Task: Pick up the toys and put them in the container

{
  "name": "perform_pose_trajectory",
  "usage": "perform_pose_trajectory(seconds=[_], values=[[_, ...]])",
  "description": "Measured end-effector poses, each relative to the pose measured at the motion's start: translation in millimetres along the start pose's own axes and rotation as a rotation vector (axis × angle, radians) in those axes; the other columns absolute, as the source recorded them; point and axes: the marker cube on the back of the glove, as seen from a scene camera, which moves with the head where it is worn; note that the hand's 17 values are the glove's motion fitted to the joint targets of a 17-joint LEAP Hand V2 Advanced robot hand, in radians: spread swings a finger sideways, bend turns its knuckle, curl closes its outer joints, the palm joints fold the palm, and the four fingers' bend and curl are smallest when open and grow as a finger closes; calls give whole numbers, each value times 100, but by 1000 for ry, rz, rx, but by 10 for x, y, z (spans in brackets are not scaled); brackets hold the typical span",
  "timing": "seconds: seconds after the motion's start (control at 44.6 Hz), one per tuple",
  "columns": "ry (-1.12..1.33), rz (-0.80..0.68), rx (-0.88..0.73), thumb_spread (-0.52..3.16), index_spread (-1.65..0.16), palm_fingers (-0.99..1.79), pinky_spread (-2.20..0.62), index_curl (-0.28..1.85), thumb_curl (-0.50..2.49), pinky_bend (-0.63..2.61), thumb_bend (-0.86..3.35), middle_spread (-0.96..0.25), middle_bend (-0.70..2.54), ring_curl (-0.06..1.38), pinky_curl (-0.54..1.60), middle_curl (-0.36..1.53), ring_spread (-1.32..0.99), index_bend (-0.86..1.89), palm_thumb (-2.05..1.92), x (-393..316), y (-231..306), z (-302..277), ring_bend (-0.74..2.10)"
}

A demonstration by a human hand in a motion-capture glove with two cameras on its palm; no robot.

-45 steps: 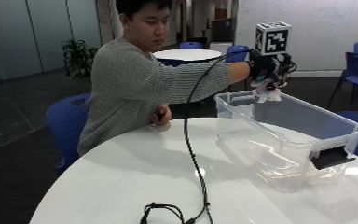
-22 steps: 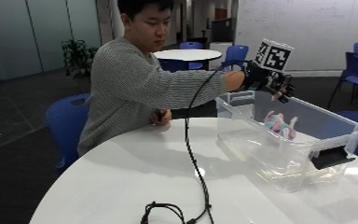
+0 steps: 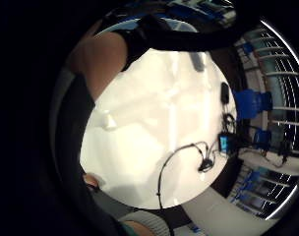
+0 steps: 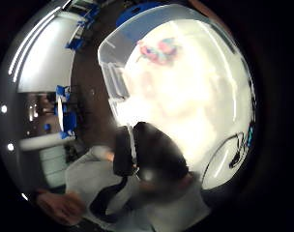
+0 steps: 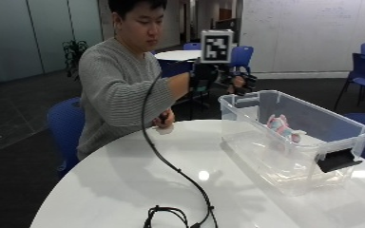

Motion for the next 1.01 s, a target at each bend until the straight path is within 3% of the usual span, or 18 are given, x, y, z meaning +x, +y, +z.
perform_pose_trajectory(seconds=[0.157, 0.359, 0.56, 0.74, 1.009], values=[[73, 25, 82, 126, -38, -12, 4, 43, 32, 95, -5, -15, 15, 31, 32, 36, -10, 16, -7, 472, 919, 11, 32], [93, 119, 122, 129, -38, -9, 4, 40, 27, 91, -5, -15, 16, 31, 31, 34, -9, 16, -6, 624, 1527, 171, 30], [47, -17, 162, 130, -38, -8, 5, 38, 24, 88, -4, -15, 16, 31, 31, 32, -10, 16, -6, 182, 2256, 680, 28], [-44, -13, 189, 131, -38, -6, 5, 38, 22, 86, -4, -15, 16, 32, 31, 31, -10, 18, -6, -451, 3111, 1430, 27], [-12, -4, 138, 133, -39, -3, 5, 39, 20, 82, -4, -16, 17, 32, 30, 31, -11, 19, -5, -507, 3270, 1695, 24]])
